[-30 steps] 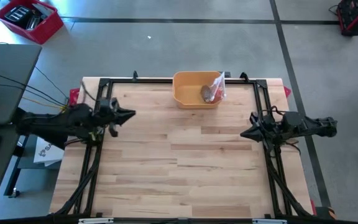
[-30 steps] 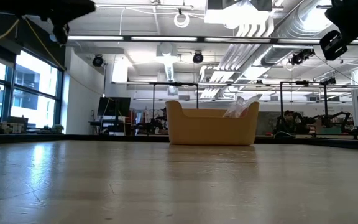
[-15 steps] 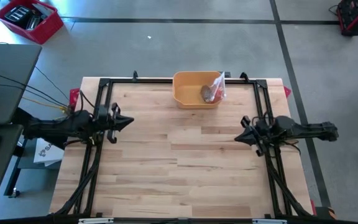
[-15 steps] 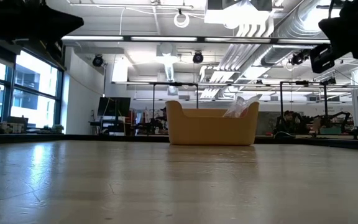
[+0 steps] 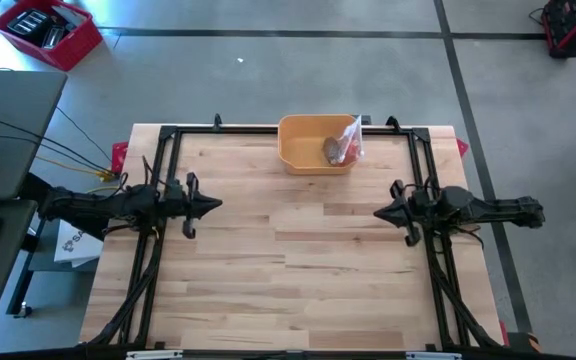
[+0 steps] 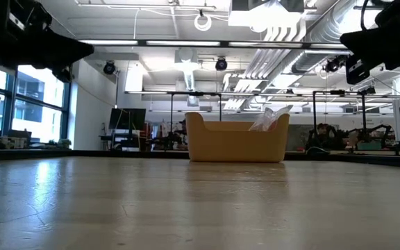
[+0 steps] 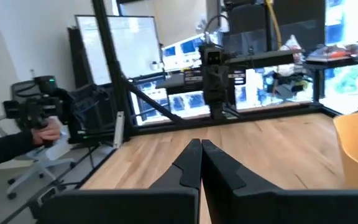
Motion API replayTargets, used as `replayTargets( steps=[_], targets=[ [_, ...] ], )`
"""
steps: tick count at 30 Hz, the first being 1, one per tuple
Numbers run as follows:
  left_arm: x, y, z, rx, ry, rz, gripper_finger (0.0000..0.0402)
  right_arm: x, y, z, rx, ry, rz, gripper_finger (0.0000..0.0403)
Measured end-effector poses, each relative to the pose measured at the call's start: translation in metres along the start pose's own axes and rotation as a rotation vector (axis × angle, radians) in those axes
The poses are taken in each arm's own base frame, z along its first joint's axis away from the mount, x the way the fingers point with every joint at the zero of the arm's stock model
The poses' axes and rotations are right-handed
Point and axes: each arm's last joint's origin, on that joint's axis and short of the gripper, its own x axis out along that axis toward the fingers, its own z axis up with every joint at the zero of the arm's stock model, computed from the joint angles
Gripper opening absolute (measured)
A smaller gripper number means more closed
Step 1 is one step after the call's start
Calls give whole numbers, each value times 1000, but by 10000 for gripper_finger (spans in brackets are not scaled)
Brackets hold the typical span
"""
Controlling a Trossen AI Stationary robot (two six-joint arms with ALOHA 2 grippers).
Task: Roll bandage
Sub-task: Return to Home Position
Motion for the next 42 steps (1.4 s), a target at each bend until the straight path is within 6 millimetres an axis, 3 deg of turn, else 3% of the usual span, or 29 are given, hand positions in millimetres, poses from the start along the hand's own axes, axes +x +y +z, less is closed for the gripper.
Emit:
replayTargets(
  steps=[9,27,36,42],
  targets=[
    [-1,1,-12,-58,124,21,1,0,-2,-2,0,10,-53,0],
    [-2,1,-13,-58,132,21,1,0,-2,-8,3,77,-51,0],
    [-8,-2,0,-91,-14,-30,1,-1,-1,-8,3,76,-47,0],
    [-8,-1,0,-89,-10,-18,1,0,-1,-8,3,76,-47,0]
  ],
)
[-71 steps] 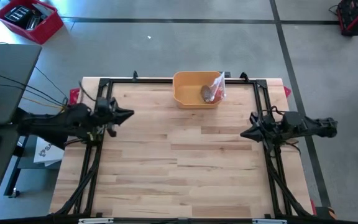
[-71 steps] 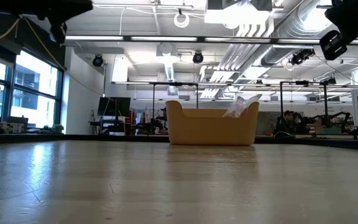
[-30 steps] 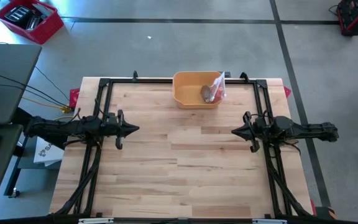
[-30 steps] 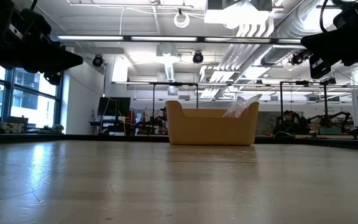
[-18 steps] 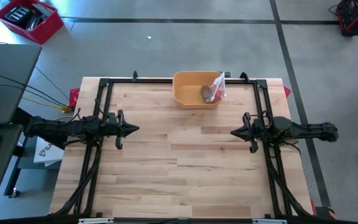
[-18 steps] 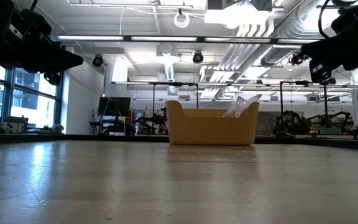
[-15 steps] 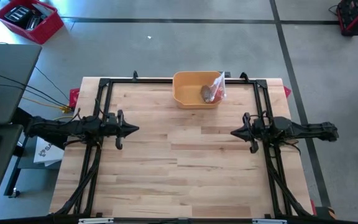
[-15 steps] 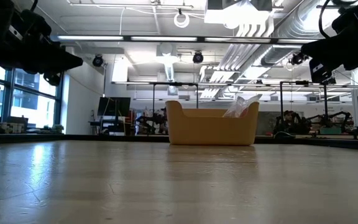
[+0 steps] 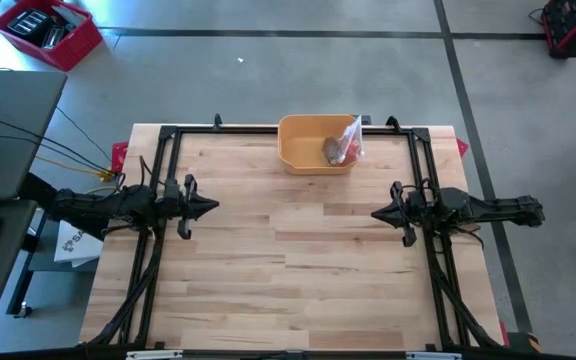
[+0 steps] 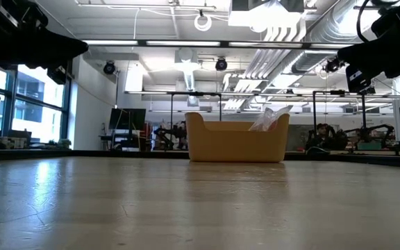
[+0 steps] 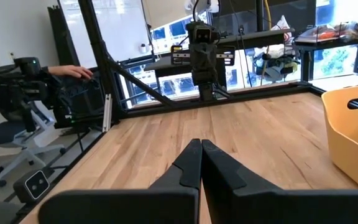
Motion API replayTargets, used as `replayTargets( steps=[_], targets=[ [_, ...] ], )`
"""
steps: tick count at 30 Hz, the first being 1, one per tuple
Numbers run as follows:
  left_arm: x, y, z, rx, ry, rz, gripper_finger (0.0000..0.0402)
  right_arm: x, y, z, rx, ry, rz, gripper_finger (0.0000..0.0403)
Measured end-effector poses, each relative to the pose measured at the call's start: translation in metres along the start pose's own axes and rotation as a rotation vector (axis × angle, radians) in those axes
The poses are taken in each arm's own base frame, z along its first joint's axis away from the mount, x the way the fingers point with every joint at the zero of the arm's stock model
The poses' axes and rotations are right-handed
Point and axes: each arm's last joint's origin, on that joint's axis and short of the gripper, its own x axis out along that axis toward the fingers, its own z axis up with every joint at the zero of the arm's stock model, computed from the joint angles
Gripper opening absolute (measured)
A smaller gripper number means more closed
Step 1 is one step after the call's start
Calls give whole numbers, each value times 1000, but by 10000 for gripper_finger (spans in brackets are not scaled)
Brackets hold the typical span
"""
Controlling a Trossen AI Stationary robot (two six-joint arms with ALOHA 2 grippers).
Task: Roll bandage
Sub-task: Return to Home Position
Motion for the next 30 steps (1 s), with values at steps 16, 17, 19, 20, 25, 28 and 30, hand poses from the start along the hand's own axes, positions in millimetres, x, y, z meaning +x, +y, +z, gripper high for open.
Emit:
replayTargets(
  steps=[16,17,19,20,25,28,30],
  targets=[
    [0,2,-1,4,5,25,1,0,0,0,0,6,-1,0],
    [0,2,-1,4,5,25,1,0,0,0,0,6,-1,0],
    [0,2,-1,4,6,23,1,0,0,-1,0,6,-1,0],
    [0,2,-1,4,6,20,1,0,0,-1,0,6,-1,0],
    [0,2,-1,4,12,16,1,0,0,-1,0,6,-1,0],
    [0,2,-1,4,11,16,1,0,0,-1,0,6,-1,0],
    [0,2,-1,5,11,16,1,0,0,-1,0,6,-1,0]
  ],
)
